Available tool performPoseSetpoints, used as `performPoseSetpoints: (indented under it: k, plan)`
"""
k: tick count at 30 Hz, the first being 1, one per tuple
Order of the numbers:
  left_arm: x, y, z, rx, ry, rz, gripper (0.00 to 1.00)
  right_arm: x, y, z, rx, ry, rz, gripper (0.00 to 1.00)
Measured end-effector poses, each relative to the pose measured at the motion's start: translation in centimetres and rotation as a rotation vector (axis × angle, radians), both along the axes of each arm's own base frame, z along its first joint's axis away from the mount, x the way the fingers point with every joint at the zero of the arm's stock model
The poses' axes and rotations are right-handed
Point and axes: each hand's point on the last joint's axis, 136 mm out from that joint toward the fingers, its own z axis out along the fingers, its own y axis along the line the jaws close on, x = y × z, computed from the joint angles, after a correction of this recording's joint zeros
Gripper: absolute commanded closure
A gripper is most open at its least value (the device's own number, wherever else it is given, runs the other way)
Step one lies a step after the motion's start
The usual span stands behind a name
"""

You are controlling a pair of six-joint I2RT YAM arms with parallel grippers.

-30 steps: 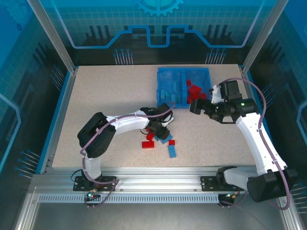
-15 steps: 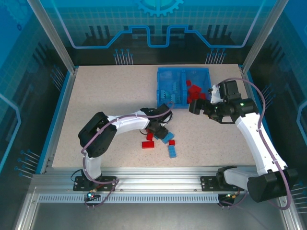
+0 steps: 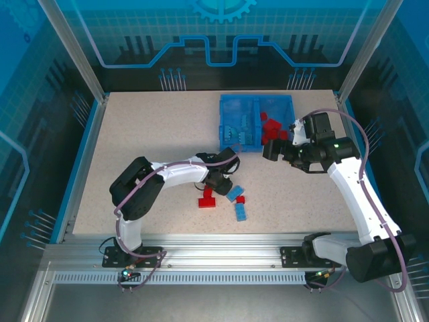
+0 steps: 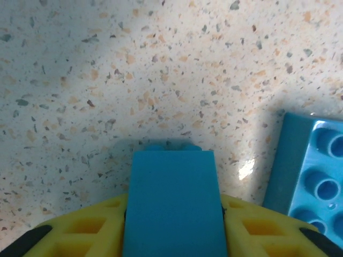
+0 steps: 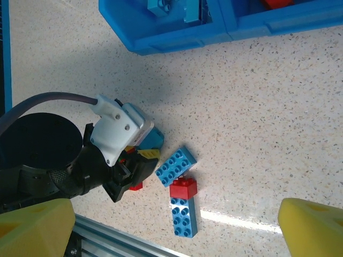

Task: Sort the legos into containers by color

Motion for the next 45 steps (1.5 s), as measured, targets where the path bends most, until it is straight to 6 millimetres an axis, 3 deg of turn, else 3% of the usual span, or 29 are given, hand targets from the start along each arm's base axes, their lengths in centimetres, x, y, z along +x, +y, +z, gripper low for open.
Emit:
performPoseSetpoints:
  k: [5,8,15,18,20,24,29,36,39,42,45]
  plan:
    - [0.6,-0.5,0.8,-0.034,-0.025,0.02,0.74,-0.4,0.9,-0.1,0.028,0.005,0.038,0.02]
    - [1.8,-1.2,3.3,-0.078,-0.07,0.047,0.76,-0.7,1.8,-0.3,0.051,0.011,0.07,0.02]
    - [10.8,-3.6,14.2,-0.252,-0.315,0.168,0.76,-1.0,3.9,-0.2,0.086,-0.016,0.143,0.02]
    - [14.3,-3.6,16.6,-0.277,-0.386,0.212,0.76,-1.3,4.1,-0.8,0.083,-0.004,0.148,0.02]
    - [16.1,-3.3,16.5,-0.265,-0.402,0.228,0.76,-1.4,4.0,-1.2,0.079,0.003,0.146,0.02]
    - [18.9,-2.5,14.1,-0.182,-0.394,0.22,0.75,-1.6,3.6,-1.3,0.067,-0.002,0.13,0.02]
    - [20.3,-2.4,11.8,-0.111,-0.366,0.191,0.74,-2.0,3.3,-1.2,0.068,-0.011,0.106,0.02]
    - [23.9,-4.5,13.7,-0.119,-0.438,0.173,0.7,-2.2,3.1,-1.7,0.061,0.006,0.077,0.02]
    - [25.6,-5.0,14.4,-0.128,-0.48,0.179,0.64,-2.2,3.1,-1.8,0.056,0.009,0.068,0.02]
    - [26.3,-4.6,14.0,-0.106,-0.484,0.168,0.51,-2.3,3.0,-1.9,0.048,0.013,0.061,0.02]
    - [26.6,-3.7,13.4,-0.077,-0.48,0.163,0.48,-2.5,2.9,-1.9,0.043,0.015,0.061,0.02]
